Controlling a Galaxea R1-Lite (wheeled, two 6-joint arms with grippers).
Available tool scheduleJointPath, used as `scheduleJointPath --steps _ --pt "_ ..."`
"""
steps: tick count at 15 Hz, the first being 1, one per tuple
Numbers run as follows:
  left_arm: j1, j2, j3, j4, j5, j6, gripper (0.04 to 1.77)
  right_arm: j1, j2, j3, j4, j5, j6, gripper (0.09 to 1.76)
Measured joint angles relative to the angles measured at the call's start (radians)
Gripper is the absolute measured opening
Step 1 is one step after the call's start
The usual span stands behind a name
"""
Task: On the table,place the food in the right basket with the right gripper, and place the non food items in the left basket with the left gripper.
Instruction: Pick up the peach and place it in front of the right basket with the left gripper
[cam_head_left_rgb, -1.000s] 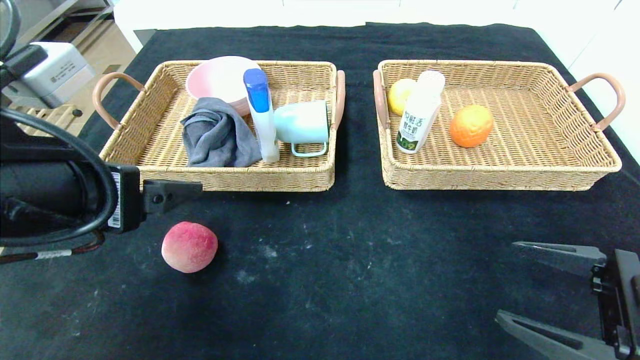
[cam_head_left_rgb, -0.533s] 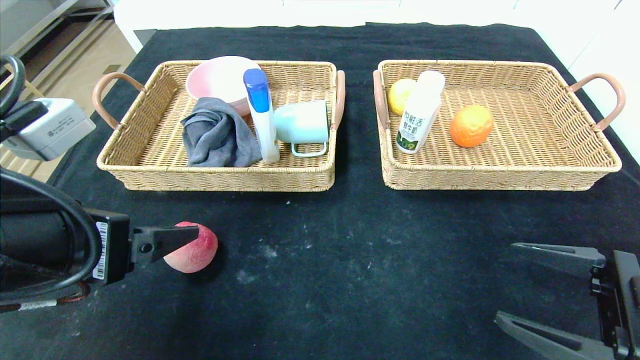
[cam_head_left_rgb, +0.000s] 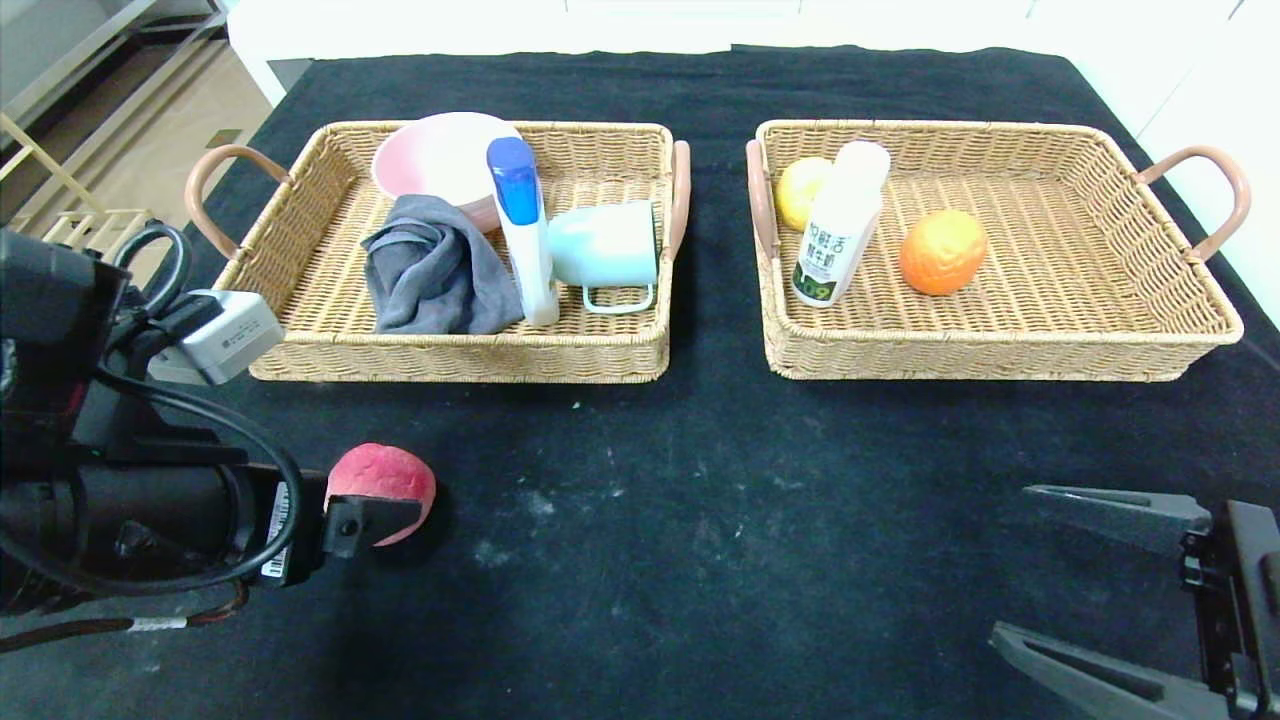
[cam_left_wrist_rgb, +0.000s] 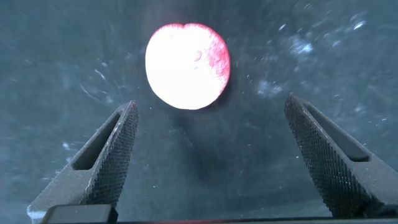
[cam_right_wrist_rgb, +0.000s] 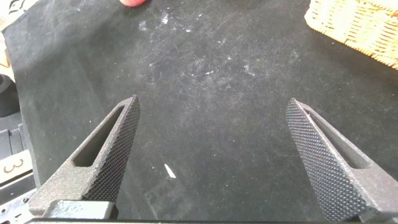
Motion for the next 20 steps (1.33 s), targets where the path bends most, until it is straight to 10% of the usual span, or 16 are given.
scheduleJointPath --steps 20 --pt "0.074 0.168 0.021 -0.083 -0.012 0.003 1.72 -0.001 0.003 0.0 0.0 0.0 0.0 1.71"
